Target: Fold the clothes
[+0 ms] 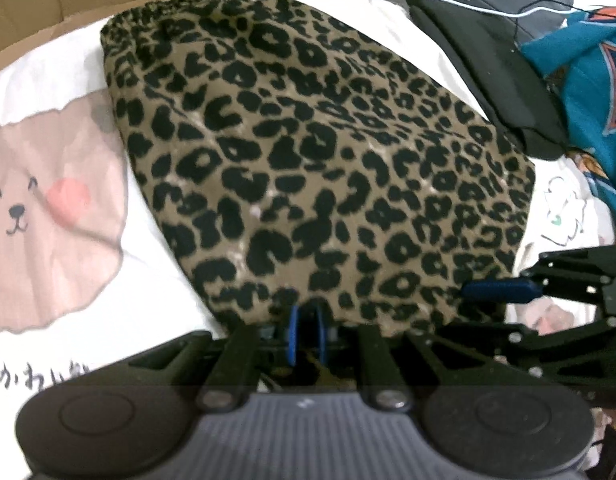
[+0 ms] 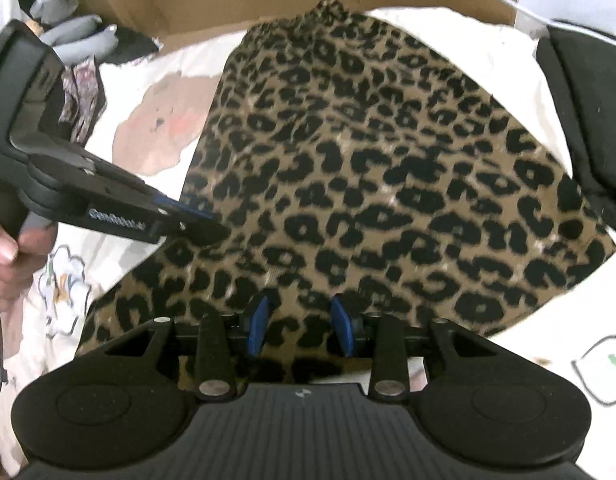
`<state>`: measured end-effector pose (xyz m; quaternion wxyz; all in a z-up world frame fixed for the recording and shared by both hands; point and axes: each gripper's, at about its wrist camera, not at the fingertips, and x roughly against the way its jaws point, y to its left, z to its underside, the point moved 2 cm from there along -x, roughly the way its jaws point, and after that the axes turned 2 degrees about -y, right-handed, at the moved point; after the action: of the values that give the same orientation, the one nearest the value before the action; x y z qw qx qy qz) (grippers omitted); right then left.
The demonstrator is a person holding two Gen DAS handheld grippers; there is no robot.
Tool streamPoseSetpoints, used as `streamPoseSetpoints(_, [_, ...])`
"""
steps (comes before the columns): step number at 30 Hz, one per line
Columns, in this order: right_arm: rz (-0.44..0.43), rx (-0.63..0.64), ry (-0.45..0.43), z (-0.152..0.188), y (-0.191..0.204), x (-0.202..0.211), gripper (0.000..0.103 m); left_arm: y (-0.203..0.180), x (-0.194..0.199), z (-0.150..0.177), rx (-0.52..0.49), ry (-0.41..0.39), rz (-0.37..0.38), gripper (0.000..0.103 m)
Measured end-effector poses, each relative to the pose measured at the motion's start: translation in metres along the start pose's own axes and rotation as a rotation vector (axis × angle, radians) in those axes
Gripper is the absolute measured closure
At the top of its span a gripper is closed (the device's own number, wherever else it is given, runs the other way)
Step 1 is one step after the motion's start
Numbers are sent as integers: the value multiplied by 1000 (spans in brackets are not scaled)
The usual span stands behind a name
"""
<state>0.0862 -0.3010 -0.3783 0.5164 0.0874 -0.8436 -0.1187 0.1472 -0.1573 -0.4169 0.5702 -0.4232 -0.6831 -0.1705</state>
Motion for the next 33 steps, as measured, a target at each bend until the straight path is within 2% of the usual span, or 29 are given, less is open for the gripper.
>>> streamPoseSetpoints(3, [-6,-9,18,3,4,3,61,0,7,10,9,12,31,93])
streamPoseSetpoints(8, [-9,17,6,1,18,18,61,5,33,22,23,-20,55,93])
streamPoseSetpoints(14, [-42,82,-8,-5,46,36,61,27,66,34,63,-75,54,93])
streamPoseSetpoints(19, [-67,156,6,-5,71,48,58,44,79,51,92,-80,56,90])
streamPoseSetpoints(20, [-73,167,6,-4,76,49,58,47,79,56,96,-76,58,90])
streamPoseSetpoints(23, [-92,213,16,1,91,50,48,54,73,69,122,-53,79,90])
streamPoseSetpoints(27, [-98,286,40,11,109,46,46,56,66,85,129,-23,105,89])
streamPoseSetpoints(29, [-92,323,54,16,116,43,46,53,63,90,125,-14,131,81])
streamPoseSetpoints(33, [-80,399,81,27,132,37,41,41,52,96,92,9,160,76])
